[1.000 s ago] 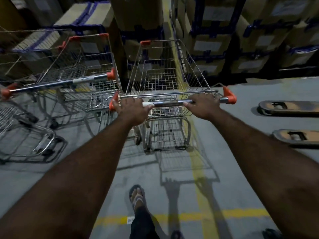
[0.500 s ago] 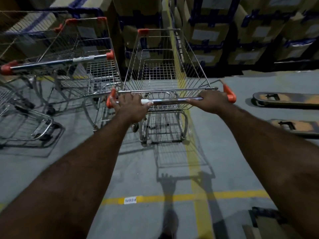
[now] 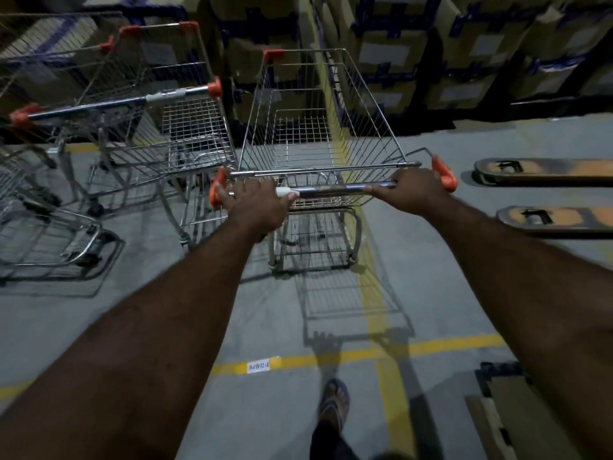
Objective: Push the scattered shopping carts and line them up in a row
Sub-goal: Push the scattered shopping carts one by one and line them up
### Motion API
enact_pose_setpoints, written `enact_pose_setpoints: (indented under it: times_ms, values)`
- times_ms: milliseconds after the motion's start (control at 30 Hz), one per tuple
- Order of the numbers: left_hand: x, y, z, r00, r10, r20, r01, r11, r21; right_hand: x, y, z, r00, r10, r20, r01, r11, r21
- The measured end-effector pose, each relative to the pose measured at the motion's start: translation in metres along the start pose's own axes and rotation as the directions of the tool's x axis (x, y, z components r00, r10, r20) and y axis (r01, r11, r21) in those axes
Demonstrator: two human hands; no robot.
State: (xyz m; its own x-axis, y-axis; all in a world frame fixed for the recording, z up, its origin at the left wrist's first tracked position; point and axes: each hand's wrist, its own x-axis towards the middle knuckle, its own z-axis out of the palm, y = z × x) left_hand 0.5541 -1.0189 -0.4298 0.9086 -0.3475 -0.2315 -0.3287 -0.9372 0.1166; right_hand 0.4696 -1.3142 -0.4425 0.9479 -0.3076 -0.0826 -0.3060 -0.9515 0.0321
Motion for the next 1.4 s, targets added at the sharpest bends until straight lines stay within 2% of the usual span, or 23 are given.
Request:
enact_pose_setpoints:
  times_ms: [100, 200, 300, 600, 933, 1400]
  values:
    - [-0.008, -0.003, -0.006, 1.000, 0.002, -0.003, -0.002, 1.000, 0.017, -0.006, -0.002, -0.003, 0.999, -0.005, -0.040, 0.004, 1.000, -0.006]
    - [-0.023, -0.006, -0.003, 1.000, 0.009, -0.001, -0.009, 0.999, 0.038, -0.020, -0.001, -0.002, 1.000, -0.007, -0.013, 0.007, 1.000, -0.013]
    - [-0.033, -0.007, 0.000, 1.000, 0.018, -0.012, -0.017, 0.999, 0.040, -0.031, -0.004, 0.002, 0.996, -0.003, -0.085, 0.002, 1.000, -0.013]
    - [-0.069, -0.010, 0.005, 0.999, 0.053, 0.012, -0.053, 0.997, 0.057, -0.071, -0.006, 0.002, 0.997, -0.018, -0.075, 0.018, 1.000, -0.001]
    - [-0.126, -0.013, 0.019, 0.998, 0.067, -0.004, -0.067, 0.996, 0.059, -0.133, -0.009, 0.006, 0.998, 0.031, -0.056, -0.027, 0.998, 0.064]
    - [-0.217, -0.004, 0.041, 0.998, 0.064, -0.010, -0.063, 0.995, 0.074, -0.221, -0.003, 0.020, 0.995, 0.005, -0.100, 0.004, 0.995, 0.096]
